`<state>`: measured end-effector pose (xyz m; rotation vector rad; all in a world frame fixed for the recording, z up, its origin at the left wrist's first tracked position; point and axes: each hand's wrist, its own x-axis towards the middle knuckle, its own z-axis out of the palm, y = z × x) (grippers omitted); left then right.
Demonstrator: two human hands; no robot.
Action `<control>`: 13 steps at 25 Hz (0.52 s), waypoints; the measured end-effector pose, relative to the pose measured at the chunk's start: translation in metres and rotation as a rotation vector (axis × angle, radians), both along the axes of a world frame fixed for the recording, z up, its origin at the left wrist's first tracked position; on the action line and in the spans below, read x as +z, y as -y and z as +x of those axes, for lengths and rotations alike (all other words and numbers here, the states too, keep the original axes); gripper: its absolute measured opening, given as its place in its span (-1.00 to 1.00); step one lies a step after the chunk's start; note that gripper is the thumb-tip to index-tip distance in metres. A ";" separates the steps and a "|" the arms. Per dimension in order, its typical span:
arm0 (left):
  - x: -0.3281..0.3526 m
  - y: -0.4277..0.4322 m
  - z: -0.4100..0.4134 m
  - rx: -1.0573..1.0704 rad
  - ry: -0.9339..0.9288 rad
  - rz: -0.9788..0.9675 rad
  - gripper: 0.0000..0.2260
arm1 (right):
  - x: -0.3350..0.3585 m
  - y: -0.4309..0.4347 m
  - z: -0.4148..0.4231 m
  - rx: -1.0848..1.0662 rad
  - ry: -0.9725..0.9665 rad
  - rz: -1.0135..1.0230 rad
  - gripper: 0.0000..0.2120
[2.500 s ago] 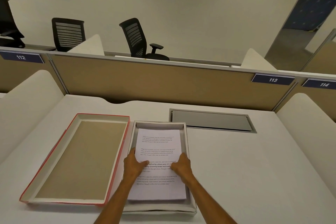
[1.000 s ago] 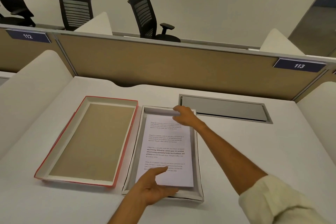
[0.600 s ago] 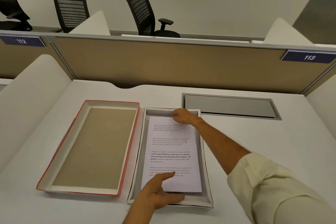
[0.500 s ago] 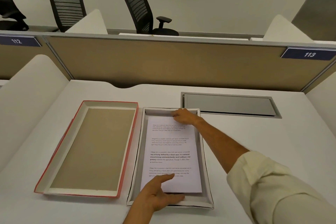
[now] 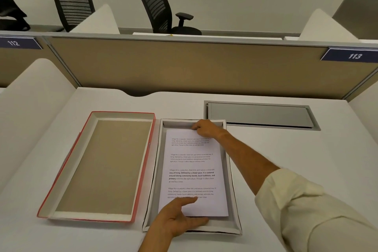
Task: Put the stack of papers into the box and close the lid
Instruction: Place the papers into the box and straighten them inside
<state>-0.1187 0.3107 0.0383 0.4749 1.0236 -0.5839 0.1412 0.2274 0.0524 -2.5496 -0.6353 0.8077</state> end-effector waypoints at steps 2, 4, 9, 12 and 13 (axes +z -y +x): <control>-0.001 0.000 0.000 0.008 0.000 -0.003 -0.43 | 0.001 -0.001 0.000 0.005 -0.003 -0.003 -0.65; -0.002 -0.001 0.000 0.014 0.005 0.002 -0.42 | 0.001 -0.001 0.000 0.005 -0.008 0.003 -0.64; -0.004 -0.005 -0.001 -0.001 0.023 -0.039 -0.38 | 0.001 0.004 -0.002 0.013 0.012 0.029 -0.63; 0.001 -0.007 -0.003 -0.028 0.071 -0.098 -0.39 | 0.004 0.008 -0.001 0.050 0.009 0.019 -0.64; 0.003 -0.009 -0.005 -0.036 0.101 -0.115 -0.39 | 0.006 0.010 0.000 0.061 0.004 0.011 -0.65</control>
